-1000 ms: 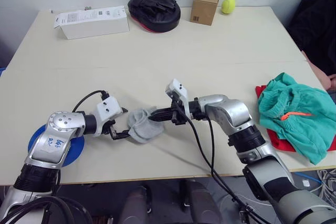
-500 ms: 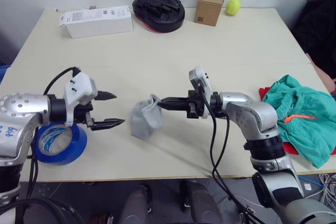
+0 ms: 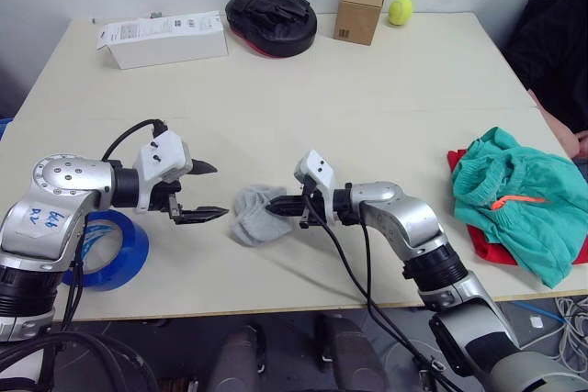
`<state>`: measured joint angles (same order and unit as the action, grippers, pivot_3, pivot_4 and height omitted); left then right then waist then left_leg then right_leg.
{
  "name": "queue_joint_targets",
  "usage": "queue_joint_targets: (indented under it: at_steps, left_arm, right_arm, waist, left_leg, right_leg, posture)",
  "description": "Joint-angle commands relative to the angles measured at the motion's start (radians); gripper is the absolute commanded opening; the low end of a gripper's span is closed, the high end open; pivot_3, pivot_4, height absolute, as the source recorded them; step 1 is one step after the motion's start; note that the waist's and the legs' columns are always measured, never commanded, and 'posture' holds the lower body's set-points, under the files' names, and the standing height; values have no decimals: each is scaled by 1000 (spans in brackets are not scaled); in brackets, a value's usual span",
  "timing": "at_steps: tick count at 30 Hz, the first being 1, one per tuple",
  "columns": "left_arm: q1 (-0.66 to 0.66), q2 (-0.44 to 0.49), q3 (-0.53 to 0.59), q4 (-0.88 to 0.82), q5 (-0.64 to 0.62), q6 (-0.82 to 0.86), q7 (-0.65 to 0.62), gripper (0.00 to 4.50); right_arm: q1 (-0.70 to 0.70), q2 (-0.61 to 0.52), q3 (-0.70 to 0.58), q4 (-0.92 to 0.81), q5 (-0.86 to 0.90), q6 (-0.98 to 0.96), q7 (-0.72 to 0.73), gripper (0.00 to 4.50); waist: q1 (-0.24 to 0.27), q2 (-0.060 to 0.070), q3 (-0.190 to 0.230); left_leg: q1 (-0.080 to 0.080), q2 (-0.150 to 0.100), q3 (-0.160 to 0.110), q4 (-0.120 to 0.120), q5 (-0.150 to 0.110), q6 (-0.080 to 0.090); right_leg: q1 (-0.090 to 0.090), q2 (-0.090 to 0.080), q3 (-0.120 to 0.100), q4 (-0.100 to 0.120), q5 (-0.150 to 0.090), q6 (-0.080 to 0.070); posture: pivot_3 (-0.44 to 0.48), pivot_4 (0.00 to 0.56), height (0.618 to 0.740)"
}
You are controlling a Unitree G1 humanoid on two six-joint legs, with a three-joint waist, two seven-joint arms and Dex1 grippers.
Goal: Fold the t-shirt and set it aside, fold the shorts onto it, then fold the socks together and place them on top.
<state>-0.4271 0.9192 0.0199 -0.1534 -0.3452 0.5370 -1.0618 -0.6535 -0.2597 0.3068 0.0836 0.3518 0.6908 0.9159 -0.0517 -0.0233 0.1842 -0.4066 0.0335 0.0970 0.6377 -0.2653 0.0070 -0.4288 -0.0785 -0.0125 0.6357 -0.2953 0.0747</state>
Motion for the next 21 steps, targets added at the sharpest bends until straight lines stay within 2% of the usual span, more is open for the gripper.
queue_joint_targets:
  at_steps: [1,2,10,14,17,21]
  left_arm:
    - [-10,-11,13,-41,-14,-5,8,4500]
    - [-15,-18,7,-46,-16,-5,6,4500]
    - [-126,-112,-97,-12,1,-31,-30,4500]
    - [-187,-162,-189,47,45,-93,-81,3618]
    - [-207,-175,-243,128,116,-195,-108,2621]
    - [-221,-181,-259,206,151,-268,-141,1351]
  right_arm:
    - [-13,2,-88,-107,113,37,42,1951]
    - [-11,-8,-107,-134,140,51,51,2294]
    - [16,-128,-178,-237,191,62,80,2294]
    - [57,-228,-160,-268,135,-9,113,2331]
    - [74,-244,-179,-280,150,8,90,2331]
    - [100,-251,-185,-307,159,16,69,2331]
  waist:
    - [1,0,0]
    - [1,0,0]
    - [18,-1,0]
    - [25,0,0]
    - [21,-1,0]
    - [20,-1,0]
  left_leg:
    - [0,0,0,0,0,0]
    - [0,0,-1,0,0,0]
    - [0,0,-1,4,0,0]
    - [0,0,-1,8,-1,2]
    - [0,-1,0,9,-1,2]
    - [0,1,2,9,-1,2]
  right_leg:
    - [0,0,0,0,0,0]
    - [0,0,0,1,0,0]
    - [1,0,-1,2,0,0]
    - [1,1,-3,3,0,0]
    - [2,1,-3,3,0,1]
    - [1,2,-3,5,0,1]
  posture:
    - [0,150,740]
    - [0,150,740]
    - [0,150,740]
    - [0,150,740]
    - [0,150,740]
    - [0,150,740]
